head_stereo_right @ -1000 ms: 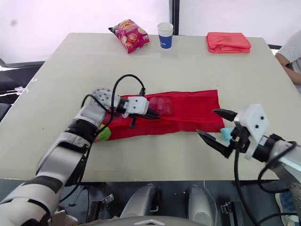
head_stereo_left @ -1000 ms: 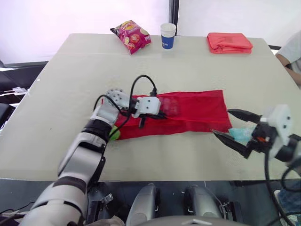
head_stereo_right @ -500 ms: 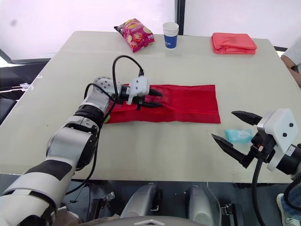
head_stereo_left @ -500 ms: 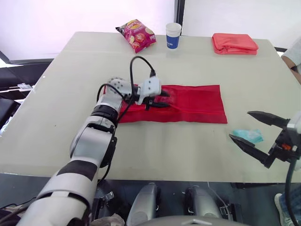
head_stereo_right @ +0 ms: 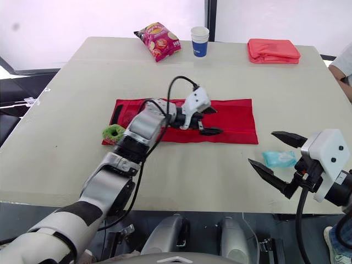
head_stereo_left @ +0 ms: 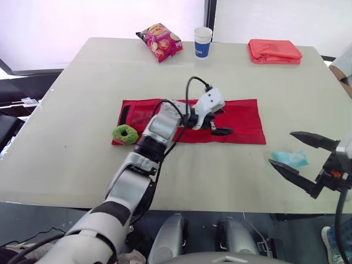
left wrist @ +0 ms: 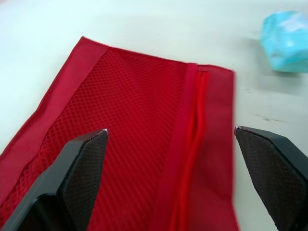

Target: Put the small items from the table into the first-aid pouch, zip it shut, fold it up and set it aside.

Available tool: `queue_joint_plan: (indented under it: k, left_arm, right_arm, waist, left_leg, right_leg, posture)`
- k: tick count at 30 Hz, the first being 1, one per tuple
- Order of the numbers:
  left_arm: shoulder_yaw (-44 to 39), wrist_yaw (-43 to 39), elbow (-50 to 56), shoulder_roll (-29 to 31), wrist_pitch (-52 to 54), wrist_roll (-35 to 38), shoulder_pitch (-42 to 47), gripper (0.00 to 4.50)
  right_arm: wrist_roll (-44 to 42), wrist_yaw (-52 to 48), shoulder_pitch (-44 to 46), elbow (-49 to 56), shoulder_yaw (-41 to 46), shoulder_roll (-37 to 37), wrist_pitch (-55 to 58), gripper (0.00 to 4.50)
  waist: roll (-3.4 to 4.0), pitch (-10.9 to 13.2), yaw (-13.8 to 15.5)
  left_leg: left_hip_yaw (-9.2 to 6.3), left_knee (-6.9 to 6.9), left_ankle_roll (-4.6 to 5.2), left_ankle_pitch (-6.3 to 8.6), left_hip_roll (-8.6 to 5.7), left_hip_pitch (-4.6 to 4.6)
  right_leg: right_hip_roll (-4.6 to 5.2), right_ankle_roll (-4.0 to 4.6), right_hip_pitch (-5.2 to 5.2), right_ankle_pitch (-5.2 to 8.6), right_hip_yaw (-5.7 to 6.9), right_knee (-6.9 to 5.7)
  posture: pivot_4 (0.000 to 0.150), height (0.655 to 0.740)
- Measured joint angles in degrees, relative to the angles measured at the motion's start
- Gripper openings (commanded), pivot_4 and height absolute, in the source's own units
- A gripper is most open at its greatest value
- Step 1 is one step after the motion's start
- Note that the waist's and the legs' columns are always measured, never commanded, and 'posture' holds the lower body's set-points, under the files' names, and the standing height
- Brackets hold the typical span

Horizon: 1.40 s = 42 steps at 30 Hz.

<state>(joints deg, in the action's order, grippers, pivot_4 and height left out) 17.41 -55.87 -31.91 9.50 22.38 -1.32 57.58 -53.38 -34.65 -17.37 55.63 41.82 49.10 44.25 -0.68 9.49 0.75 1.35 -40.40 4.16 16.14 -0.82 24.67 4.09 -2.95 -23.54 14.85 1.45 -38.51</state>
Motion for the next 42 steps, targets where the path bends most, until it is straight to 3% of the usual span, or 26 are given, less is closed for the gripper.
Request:
queue_joint_plan:
  k: [2, 9, 19, 26, 42]
  left_arm:
    - [1.40, 4.53, -7.74, -2.05, -4.63, -3.16, 3.71, 4.48]
    - [5.13, 5.92, -16.31, -4.76, -14.11, -7.46, 5.31, 4.48]
    - [5.54, 6.88, -19.96, -5.69, -19.81, -10.72, 5.61, 4.48]
    - [0.59, 7.35, -20.65, -6.86, -14.98, -7.45, 8.77, 4.48]
    - [3.80, 7.41, -24.65, -5.95, -21.22, -12.58, 8.54, 4.48]
  right_arm:
    - [-0.19, 0.32, -0.29, 0.01, 0.10, 0.04, -0.07, 4.50]
    - [-0.67, 1.52, -1.81, 0.18, 0.18, 0.03, -0.55, 4.50]
    - [-0.76, 2.04, -4.43, 0.61, 2.40, 0.02, -1.53, 4.50]
    - [-0.94, 2.06, -4.74, 0.56, 3.76, 0.57, -1.95, 4.50]
    - [-1.21, 2.65, -4.88, 0.57, 3.76, 0.62, -1.97, 4.50]
  waist:
    - [-0.01, 0.00, 0.14]
    - [-0.01, 0.01, 0.12]
    - [-0.02, 0.00, 0.14]
    - [-0.02, 0.00, 0.12]
    - [-0.02, 0.00, 0.15]
  left_leg:
    - [0.00, 0.00, 0.01, 0.00, 0.00, 0.01]
    - [0.00, 0.01, 0.01, 0.00, 0.00, 0.02]
    - [0.01, 0.00, 0.01, 0.00, 0.00, 0.01]
    - [0.00, 0.00, 0.01, 0.00, 0.00, 0.02]
    - [0.01, 0.01, 0.01, 0.00, -0.01, 0.02]
  right_leg:
    - [0.00, 0.00, 0.01, 0.00, 0.02, 0.01]
    - [0.01, 0.00, 0.00, 0.00, 0.01, 0.02]
    - [0.02, 0.00, 0.01, 0.00, 0.01, 0.02]
    - [0.02, 0.00, 0.00, 0.00, 0.02, 0.02]
    - [0.02, 0.00, 0.00, 0.00, 0.02, 0.02]
  posture:
    - [0.150, 0.7395]
    - [0.150, 0.7395]
    - [0.150, 0.7395]
    - [0.150, 0.7395]
    - [0.150, 0.7395]
